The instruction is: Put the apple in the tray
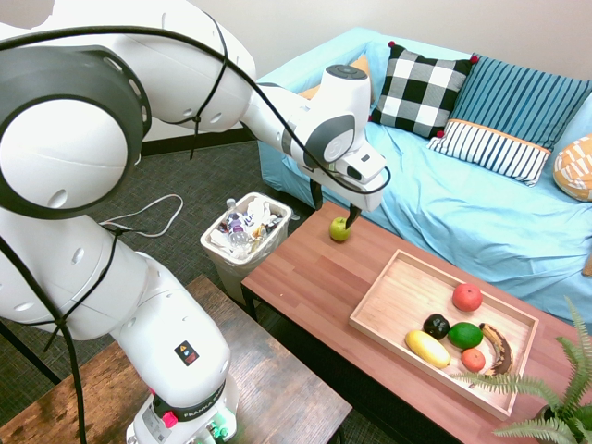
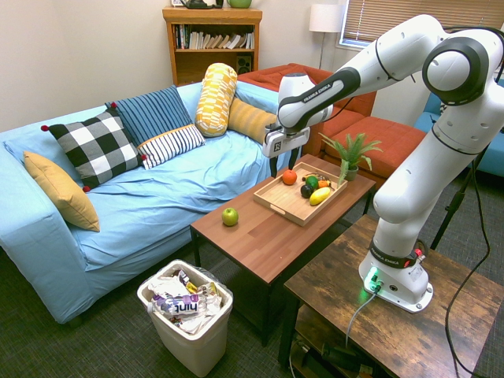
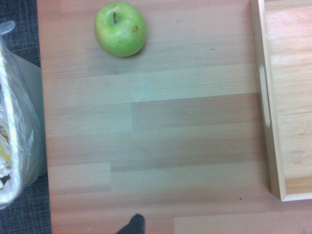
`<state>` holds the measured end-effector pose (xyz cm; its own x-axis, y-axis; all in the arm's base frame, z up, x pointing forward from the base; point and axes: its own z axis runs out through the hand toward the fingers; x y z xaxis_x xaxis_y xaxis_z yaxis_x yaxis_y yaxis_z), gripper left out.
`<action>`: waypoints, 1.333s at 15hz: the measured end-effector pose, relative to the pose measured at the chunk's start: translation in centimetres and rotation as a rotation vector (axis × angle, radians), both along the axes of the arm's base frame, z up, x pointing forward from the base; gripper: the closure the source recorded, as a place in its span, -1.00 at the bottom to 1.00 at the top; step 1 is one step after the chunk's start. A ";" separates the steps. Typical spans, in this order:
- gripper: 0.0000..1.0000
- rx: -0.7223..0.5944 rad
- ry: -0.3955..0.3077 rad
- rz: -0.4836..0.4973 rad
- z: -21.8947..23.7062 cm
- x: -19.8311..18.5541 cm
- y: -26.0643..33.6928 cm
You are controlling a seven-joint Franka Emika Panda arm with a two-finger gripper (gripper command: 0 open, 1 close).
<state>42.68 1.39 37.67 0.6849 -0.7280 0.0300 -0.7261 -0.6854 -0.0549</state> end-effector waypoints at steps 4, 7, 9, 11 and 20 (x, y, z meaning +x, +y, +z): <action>-1.00 -0.020 -0.019 -0.025 0.3 0.6 1.3; -1.00 -0.038 -0.066 -0.038 0.0 3.7 4.3; -1.00 -0.041 -0.072 -0.034 -2.5 6.3 6.7; -1.00 -0.050 -0.057 -0.030 -6.1 8.8 9.0; -1.00 -0.109 0.012 -0.047 -19.4 16.6 12.4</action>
<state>59.23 13.80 18.26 0.6510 -0.7522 0.1025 -0.7577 -0.6521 0.0268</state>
